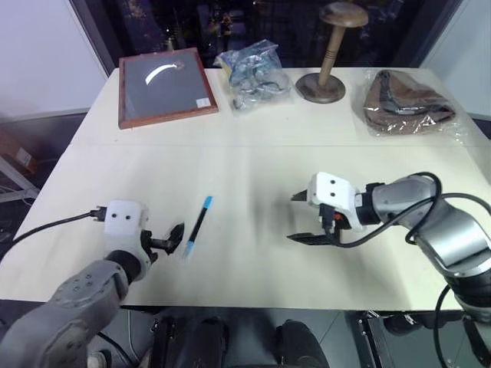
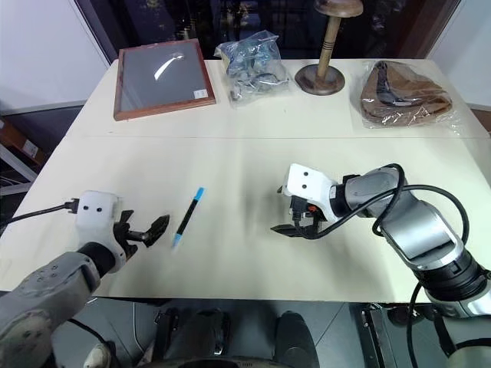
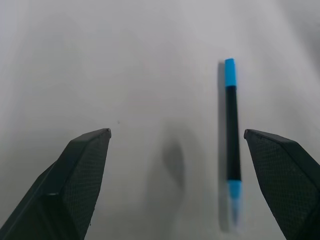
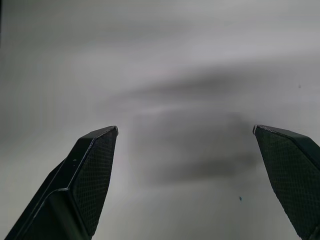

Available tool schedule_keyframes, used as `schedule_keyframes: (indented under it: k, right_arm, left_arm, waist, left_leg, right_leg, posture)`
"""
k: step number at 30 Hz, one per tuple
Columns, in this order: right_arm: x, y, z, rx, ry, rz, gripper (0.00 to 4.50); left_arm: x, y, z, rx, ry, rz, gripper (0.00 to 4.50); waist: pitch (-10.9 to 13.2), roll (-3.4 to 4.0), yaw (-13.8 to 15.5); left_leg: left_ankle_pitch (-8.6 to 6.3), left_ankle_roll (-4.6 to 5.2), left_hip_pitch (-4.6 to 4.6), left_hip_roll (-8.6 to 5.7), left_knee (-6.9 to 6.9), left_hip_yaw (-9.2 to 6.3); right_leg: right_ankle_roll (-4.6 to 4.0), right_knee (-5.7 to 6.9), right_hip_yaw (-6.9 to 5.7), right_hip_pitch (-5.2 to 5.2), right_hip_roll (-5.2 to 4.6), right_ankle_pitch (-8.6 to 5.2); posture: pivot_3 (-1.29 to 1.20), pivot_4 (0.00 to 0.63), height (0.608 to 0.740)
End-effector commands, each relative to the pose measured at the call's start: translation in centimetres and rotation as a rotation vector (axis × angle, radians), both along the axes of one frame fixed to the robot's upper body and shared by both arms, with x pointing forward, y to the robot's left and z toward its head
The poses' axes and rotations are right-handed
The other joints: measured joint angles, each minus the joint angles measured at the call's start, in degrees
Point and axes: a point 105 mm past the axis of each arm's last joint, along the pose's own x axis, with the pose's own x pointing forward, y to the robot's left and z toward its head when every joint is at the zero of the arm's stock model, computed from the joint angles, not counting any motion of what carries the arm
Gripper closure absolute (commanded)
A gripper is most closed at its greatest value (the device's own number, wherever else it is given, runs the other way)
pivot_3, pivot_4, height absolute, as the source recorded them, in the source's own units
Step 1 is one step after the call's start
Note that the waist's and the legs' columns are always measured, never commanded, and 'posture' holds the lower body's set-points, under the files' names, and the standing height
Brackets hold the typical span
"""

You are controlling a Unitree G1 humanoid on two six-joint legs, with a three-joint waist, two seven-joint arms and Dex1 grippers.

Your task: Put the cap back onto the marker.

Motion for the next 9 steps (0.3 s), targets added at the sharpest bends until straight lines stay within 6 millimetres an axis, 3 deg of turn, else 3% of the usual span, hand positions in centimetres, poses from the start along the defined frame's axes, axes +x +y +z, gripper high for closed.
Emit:
schedule_keyframes:
  k: [1,9]
  right_arm:
    - [0.1,0.1,0.6,-0.005,-0.035,0.024,0.00]
    - [0.1,0.0,0.6,-0.009,-0.037,0.029,0.00]
  left_arm:
    - [-1.0,-0.6,2.0,-0.018,-0.071,-0.001,0.03]
    - [-1.9,-0.9,3.0,-0.020,-0.038,0.015,0.03]
  waist:
    - [0.0,0.00,0.0]
    - [0.0,0.02,0.0]
  left_leg:
    - [0.00,0.00,0.00,0.00,0.00,0.00]
    - [0.00,0.00,0.02,0.00,-0.05,0.05]
  right_leg:
    - [0.00,-0.01,0.01,0.00,0.00,0.00]
    - [-0.01,-0.05,0.08,-0.01,0.01,0.00]
  posture:
    - [0.00,0.150,0.740]
    - [0.00,0.150,0.740]
